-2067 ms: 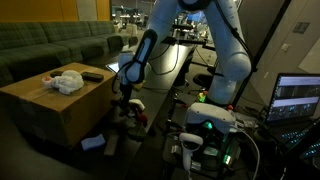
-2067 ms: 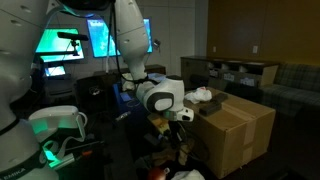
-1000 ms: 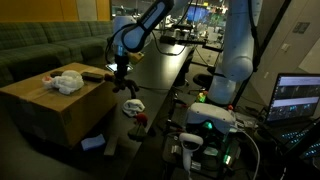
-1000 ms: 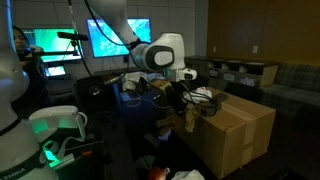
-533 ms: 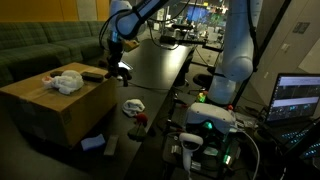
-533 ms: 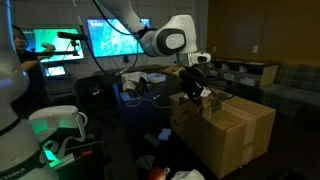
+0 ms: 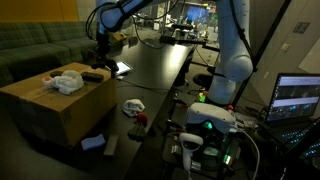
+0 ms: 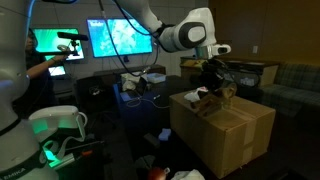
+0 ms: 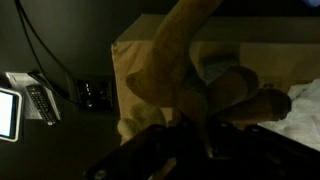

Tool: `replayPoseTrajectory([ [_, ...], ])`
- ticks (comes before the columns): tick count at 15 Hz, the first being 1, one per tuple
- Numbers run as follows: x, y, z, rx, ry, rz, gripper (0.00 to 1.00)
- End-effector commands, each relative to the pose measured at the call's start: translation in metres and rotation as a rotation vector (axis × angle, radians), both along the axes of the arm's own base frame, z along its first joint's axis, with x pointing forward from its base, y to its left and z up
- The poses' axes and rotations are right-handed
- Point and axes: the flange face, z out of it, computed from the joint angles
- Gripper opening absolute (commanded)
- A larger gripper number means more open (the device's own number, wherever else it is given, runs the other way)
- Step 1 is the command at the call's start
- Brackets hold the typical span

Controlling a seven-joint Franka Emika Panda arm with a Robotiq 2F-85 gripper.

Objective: Pick up all the objects on the box and put them on table, then pick up the all the objects on the table and put them on the box

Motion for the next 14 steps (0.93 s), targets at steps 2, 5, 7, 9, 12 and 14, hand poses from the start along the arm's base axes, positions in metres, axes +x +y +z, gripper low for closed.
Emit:
replayPoseTrajectory([
  [2,0.062,-0.004,-0.004,-0.043,-0.025,0.01,0.04],
  [5,0.09,-0.007,-0.016,-0.081,-0.04,0.024,0.04],
  [7,0.105,-0.01,-0.023,-0.107,-0.053,0.019,0.04],
  [9,0.119,-0.014,-0.027,-0.123,-0.065,0.02,0.04],
  [12,0.135,-0.015,-0.038,-0.135,-0.073,0.017,0.04],
  [14,0.143,-0.014,-0.043,-0.136,-0.074,0.022,0.04],
])
